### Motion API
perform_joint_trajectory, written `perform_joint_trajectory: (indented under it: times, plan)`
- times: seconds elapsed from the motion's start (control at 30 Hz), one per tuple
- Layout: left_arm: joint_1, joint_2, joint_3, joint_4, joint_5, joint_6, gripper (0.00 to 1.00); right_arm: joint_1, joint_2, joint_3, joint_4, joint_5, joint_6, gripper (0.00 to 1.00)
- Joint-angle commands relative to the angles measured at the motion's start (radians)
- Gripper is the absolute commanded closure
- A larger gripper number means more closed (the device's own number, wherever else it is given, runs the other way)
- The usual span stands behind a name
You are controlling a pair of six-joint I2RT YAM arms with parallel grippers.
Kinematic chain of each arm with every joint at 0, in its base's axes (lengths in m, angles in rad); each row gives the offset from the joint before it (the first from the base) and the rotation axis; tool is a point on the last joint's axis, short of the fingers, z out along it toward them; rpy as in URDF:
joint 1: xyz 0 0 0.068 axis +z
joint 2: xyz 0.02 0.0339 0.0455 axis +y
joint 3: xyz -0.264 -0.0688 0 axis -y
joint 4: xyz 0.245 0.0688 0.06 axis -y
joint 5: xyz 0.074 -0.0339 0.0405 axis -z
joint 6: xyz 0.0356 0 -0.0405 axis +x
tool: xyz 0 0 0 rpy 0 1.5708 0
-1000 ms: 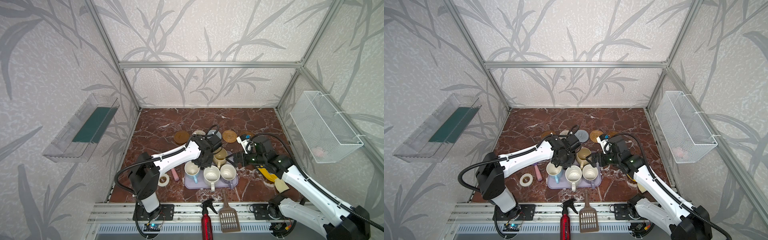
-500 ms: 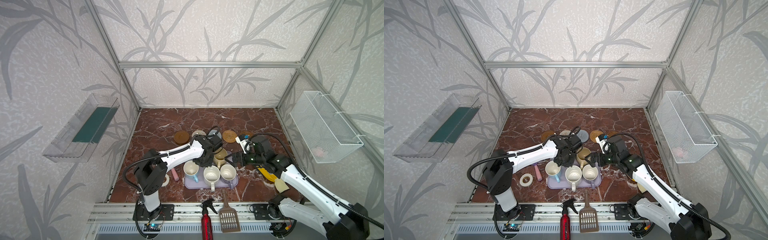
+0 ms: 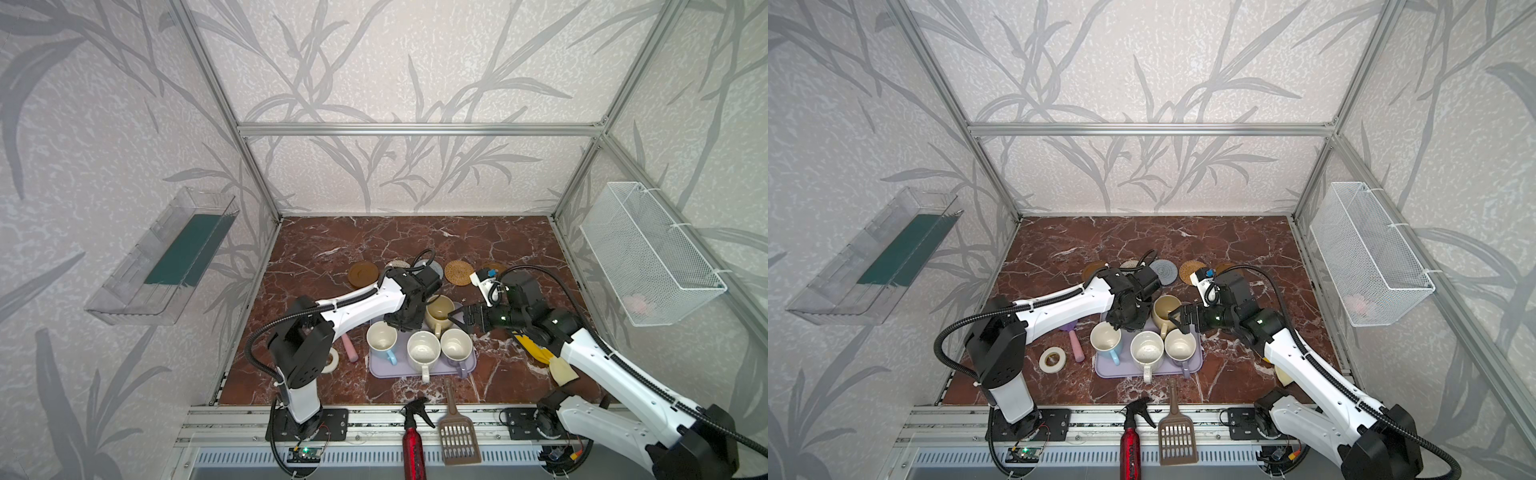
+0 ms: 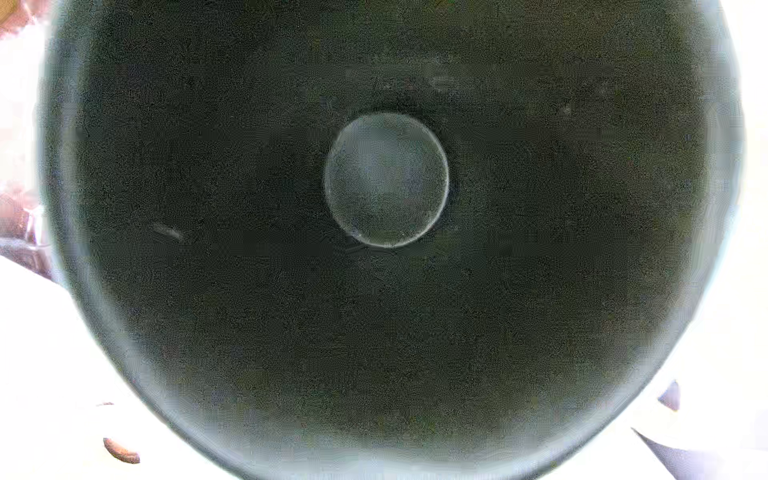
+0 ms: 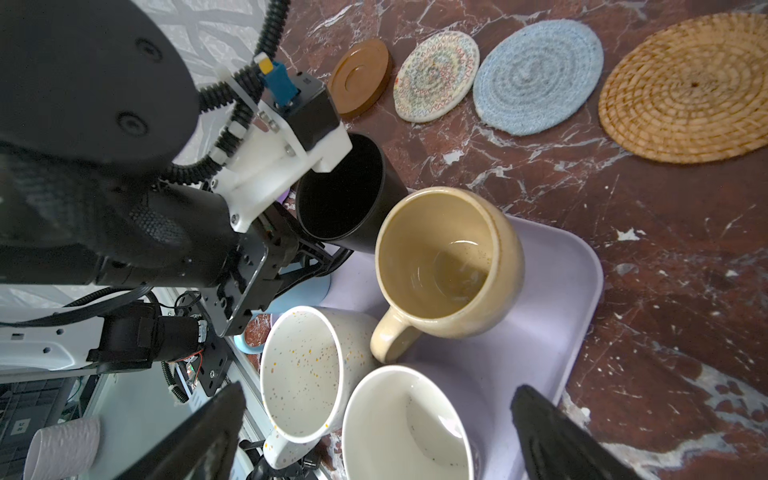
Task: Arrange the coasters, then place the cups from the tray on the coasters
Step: 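Grasp the black mug with the left gripper and lift it off the tray, then carry the black mug with left gripper over the brown wooden coaster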
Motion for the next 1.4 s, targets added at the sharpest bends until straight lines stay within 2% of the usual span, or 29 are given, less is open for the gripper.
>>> perform_joint_trajectory:
  times: [0.0,0.07,0.87,1.0,1.37]
  plan:
    - [0.014,0.004,0.016,0.010,-0.031,0.018,0.90,0.008,-0.002,0.005,0.029,0.006,0.006,0.01]
    - [0.017,-0.004,0.025,-0.003,-0.043,0.021,1.00,0.009,-0.003,0.007,0.029,0.010,0.003,0.01]
    - [0.042,-0.149,0.092,-0.045,-0.108,0.008,1.00,0.040,-0.051,0.009,0.111,0.031,0.007,0.01]
    - [0.046,-0.162,0.125,-0.086,-0.150,0.009,1.00,0.060,-0.031,0.038,0.124,0.040,0.007,0.01]
    - [0.150,-0.199,0.199,-0.109,-0.192,0.049,1.00,0.103,0.049,0.135,0.196,0.104,0.032,0.01]
